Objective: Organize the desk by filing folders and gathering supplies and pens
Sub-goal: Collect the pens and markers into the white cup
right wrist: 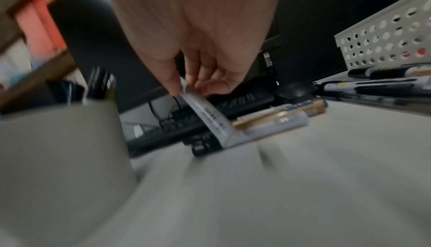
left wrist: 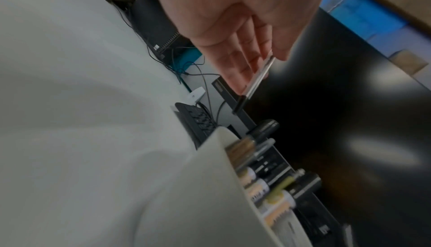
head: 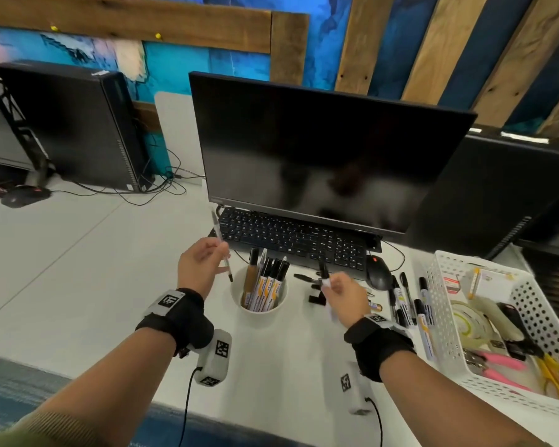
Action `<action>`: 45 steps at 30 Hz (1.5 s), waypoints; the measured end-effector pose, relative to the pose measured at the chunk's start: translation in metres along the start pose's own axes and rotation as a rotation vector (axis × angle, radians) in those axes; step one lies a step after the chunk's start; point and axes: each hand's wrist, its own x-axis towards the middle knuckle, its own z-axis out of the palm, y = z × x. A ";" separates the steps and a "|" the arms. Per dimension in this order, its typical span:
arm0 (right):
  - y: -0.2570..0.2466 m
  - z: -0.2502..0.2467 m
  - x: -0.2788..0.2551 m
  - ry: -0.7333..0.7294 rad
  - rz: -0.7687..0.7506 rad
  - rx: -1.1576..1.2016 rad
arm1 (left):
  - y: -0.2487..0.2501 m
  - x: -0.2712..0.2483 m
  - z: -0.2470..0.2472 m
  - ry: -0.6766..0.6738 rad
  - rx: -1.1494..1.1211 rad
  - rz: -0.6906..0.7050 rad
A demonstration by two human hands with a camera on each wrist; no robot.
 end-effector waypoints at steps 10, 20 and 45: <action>-0.057 0.002 -0.012 -0.024 -0.062 0.427 | -0.023 -0.027 0.033 -0.067 0.433 0.022; -0.050 0.041 -0.005 -0.103 -0.063 0.063 | -0.037 -0.025 0.031 -0.101 0.779 0.064; 0.064 -0.008 0.010 -0.244 0.036 -0.398 | -0.015 -0.077 0.101 -0.465 0.658 0.254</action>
